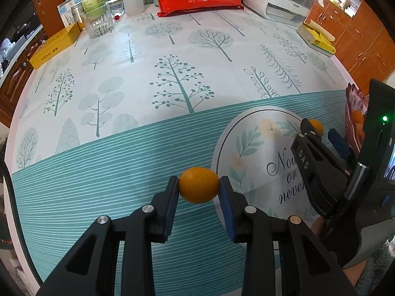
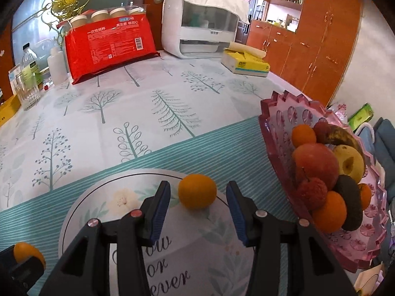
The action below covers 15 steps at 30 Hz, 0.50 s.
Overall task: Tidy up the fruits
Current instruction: 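Carry both held mandarins over the pink bowl with both tools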
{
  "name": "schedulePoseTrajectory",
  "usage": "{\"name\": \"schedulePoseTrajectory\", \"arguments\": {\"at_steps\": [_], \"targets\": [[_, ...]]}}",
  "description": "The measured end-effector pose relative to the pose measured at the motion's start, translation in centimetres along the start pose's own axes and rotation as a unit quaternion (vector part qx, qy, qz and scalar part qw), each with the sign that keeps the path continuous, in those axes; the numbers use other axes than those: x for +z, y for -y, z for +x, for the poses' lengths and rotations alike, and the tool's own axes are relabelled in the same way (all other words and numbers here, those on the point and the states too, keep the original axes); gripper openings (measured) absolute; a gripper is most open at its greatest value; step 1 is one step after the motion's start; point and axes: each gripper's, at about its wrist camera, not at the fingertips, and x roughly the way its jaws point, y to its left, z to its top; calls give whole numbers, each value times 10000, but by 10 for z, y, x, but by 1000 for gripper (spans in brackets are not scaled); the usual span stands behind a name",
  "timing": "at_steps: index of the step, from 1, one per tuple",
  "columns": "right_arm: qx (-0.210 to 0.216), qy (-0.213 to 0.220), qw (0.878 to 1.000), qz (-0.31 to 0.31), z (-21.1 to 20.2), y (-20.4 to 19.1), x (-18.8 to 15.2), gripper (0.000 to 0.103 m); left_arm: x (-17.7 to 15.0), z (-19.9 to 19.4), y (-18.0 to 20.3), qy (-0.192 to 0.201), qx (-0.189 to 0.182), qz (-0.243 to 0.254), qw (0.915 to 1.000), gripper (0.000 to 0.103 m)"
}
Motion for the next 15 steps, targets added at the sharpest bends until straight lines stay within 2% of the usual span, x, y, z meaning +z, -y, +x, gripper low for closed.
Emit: {"name": "schedulePoseTrajectory", "arguments": {"at_steps": [5,9,15], "targets": [[-273,12,9996,21,4,-4,0,50,2,2,1,-22,8,-15,10000,32],[-268,-354,9987,237,16,-3,-1,50,3,5,2,-53,8,-7,10000,32],[-221,-409,9979,451,22,3,1,50,3,4,3,-61,-3,24,10000,32]]}}
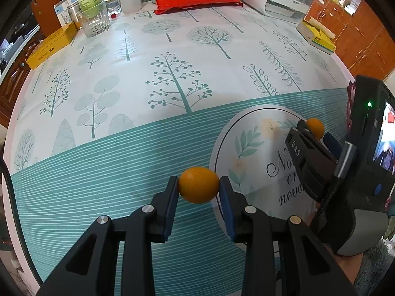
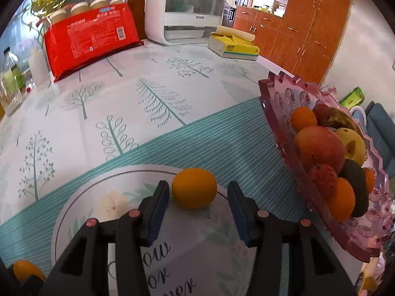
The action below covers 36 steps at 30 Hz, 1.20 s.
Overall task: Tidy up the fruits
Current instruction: 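Carry both held mandarins over the pink bowl with both tools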
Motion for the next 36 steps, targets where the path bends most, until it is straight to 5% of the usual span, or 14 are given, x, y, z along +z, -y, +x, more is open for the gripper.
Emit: {"name": "schedulePoseTrajectory", "arguments": {"at_steps": [5,18,26,36], "targets": [[253,4,9997,-43,0,0,0,35,0,-1,0,37,20,0,10000,32],[1219,318,9909,-465,-50,22,-8,35,1,-25,8,264,82,35,9996,32],[1608,950,9803,-636,-102,74,-12,35,1,-45,54,440,-101,382,9982,32],[1353,1407,9806,-197,-133,168,10,35,10,-80,146,772,-503,1031,9904,32]]}}
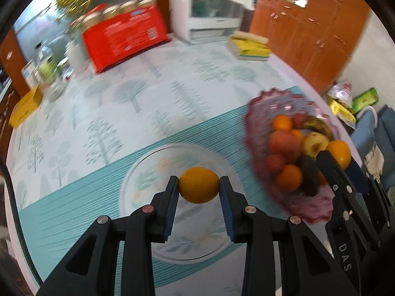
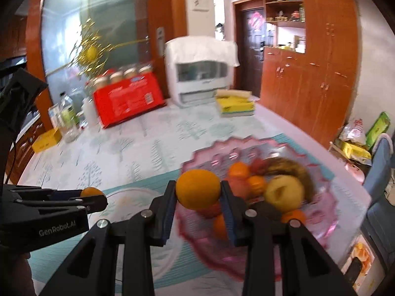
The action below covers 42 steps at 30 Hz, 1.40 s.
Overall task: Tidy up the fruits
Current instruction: 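Carry both held mandarins over the pink bowl with both tools, then lower both mandarins into the bowl and open both tools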
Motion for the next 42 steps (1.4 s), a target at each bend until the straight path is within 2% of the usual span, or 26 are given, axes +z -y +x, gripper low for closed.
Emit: {"name": "schedulePoseTrajectory", "arguments": {"at_steps": [10,20,30,42], "targets": [[-360,216,9989,227,-19,78,26,35,27,-5,85,119,-198,468,9986,32],[-310,63,9992,249,3,132,29,35,45,24,142,-95,-62,605,9981,32],[-127,-276,9995,-59,39,151,26,35,53,60,165,-417,251,488,9976,32],[27,-771,9961,-432,71,150,16,36,44,82,164,-813,625,366,9941,32]]}}
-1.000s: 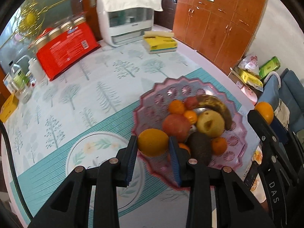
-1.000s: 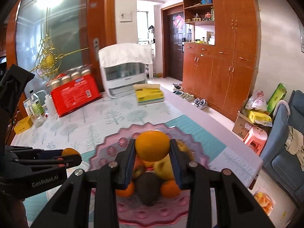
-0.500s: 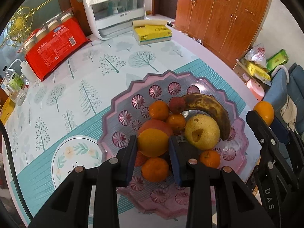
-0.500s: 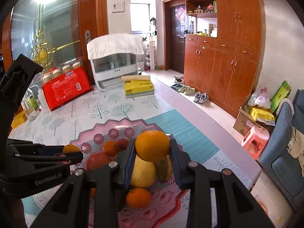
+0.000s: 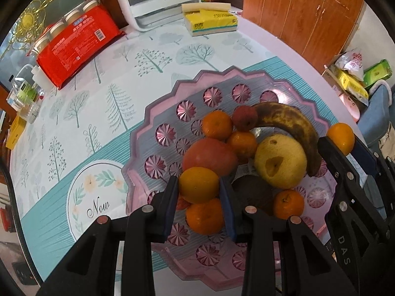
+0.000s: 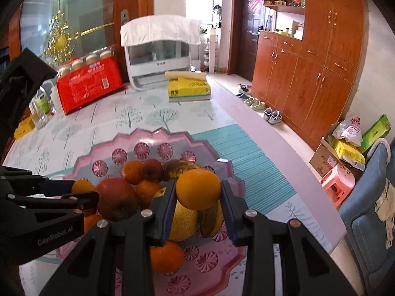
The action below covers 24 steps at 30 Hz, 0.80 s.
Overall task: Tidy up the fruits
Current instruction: 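Lower both mandarins into the bowl and open both tools, then withdraw both open tools up and away from the bowl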
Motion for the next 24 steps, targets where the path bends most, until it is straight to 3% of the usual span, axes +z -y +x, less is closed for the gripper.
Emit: {"name": "schedulePoseTrajectory", "arguments": {"at_steps": [5,7,9,12,24], "targets": [[109,-153,9998,-100,6,-3,-3,36,-5,4,-2,-119,80,-73,9999,33],[169,-207,9996,-73,7,-2,-3,39,-7,5,-3,-148,105,-109,9998,46],[207,-209,9996,-56,7,-2,-4,49,-9,3,-4,-130,133,-160,9997,61],[225,-146,9996,-77,4,-3,-4,54,-10,1,-6,-75,176,-224,9996,71],[330,-166,9991,-215,5,-11,-5,55,-21,0,-23,-168,162,-584,9980,80]]}}
